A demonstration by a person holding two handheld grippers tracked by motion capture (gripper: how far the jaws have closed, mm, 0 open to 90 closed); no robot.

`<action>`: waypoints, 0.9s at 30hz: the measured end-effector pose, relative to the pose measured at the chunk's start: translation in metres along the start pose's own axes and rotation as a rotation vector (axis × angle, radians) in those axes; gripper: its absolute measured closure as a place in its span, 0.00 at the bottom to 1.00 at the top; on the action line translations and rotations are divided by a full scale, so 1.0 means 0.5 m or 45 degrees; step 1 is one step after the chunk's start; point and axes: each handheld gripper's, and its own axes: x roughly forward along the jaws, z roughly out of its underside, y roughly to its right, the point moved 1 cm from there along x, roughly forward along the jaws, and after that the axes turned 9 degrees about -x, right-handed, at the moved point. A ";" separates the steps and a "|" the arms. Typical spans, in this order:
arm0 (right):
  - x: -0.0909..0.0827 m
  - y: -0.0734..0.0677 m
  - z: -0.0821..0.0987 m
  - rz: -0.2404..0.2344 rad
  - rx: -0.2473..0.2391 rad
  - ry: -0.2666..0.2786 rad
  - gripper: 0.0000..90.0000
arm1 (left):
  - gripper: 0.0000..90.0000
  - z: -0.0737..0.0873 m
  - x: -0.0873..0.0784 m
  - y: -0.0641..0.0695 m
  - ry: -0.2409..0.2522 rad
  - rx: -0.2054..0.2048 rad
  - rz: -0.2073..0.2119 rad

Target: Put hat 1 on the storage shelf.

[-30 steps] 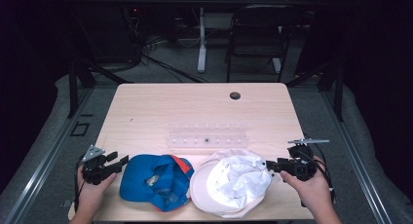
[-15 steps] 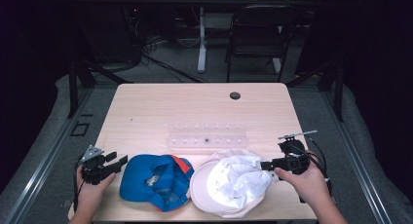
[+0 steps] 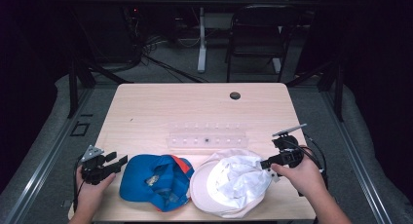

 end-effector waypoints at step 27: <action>0.082 0.015 0.013 -0.155 0.071 -0.141 0.60 | 0.50 0.000 0.002 -0.002 0.016 -0.006 -0.002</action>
